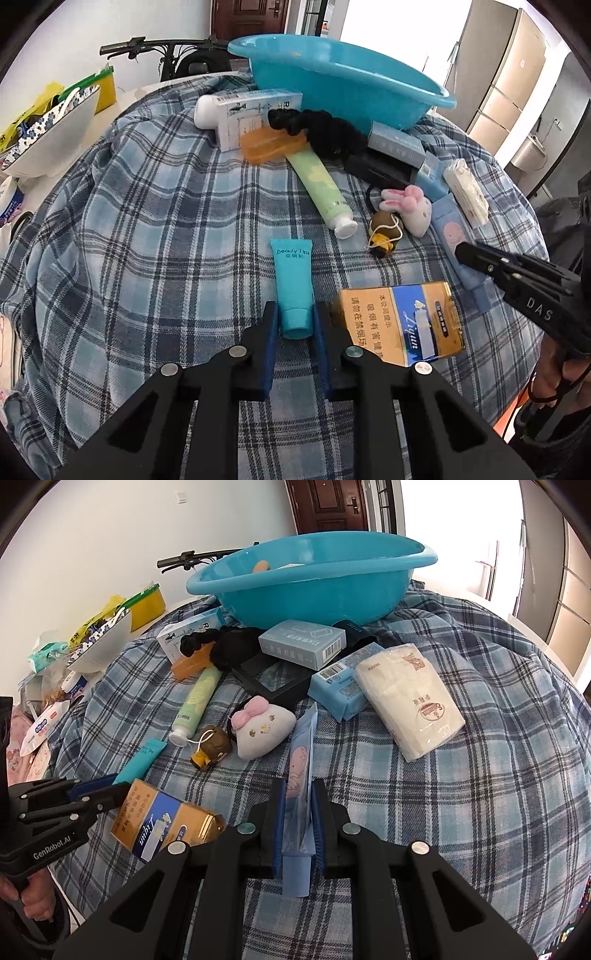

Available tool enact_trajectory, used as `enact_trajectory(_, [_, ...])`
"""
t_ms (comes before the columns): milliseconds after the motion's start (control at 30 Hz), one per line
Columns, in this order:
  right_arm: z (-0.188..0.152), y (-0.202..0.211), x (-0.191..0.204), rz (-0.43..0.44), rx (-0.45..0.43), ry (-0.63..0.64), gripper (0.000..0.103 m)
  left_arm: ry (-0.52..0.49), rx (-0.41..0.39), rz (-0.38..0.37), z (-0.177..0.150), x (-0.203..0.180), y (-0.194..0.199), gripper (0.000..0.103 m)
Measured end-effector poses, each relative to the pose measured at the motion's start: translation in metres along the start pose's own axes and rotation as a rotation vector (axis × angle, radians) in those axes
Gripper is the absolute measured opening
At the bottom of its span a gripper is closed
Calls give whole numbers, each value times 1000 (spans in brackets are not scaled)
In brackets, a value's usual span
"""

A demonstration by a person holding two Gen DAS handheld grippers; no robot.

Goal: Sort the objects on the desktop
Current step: 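Lift the teal tube with the left gripper while the right gripper holds the blue tube, then carry both held tubes up toward the turquoise basin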

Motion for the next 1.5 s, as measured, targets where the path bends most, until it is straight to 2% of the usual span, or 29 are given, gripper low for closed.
enact_trajectory(600, [-10, 2, 6, -14, -5, 64, 13, -3, -130, 39, 22, 5, 31, 20])
enact_trajectory(833, [-13, 5, 7, -24, -8, 70, 13, -2, -162, 27, 26, 3, 38, 20])
enact_trajectory(900, [-11, 6, 4, -37, -20, 47, 13, -3, -171, 27, 27, 2, 41, 20])
enact_trajectory(1067, [0, 18, -5, 8, -57, -40, 12, 0, -193, 29, 32, 4, 46, 20])
enact_trajectory(1267, [14, 29, -9, -21, -106, -47, 12, -4, -201, 28, 37, 1, 45, 20])
enact_trajectory(1500, [20, 29, -2, -36, -113, -18, 12, -29, -226, 57, 42, -1, 45, 20])
Point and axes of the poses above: each gripper's, at about its wrist camera, not at the fingertips, and y roughly against the way its jaws point, x to its left, z to its top, the point moved 9 cm from there along -y, roughly the way its jaws point, and after that the axes turned 4 degrees about -x, right-handed, at the moved point
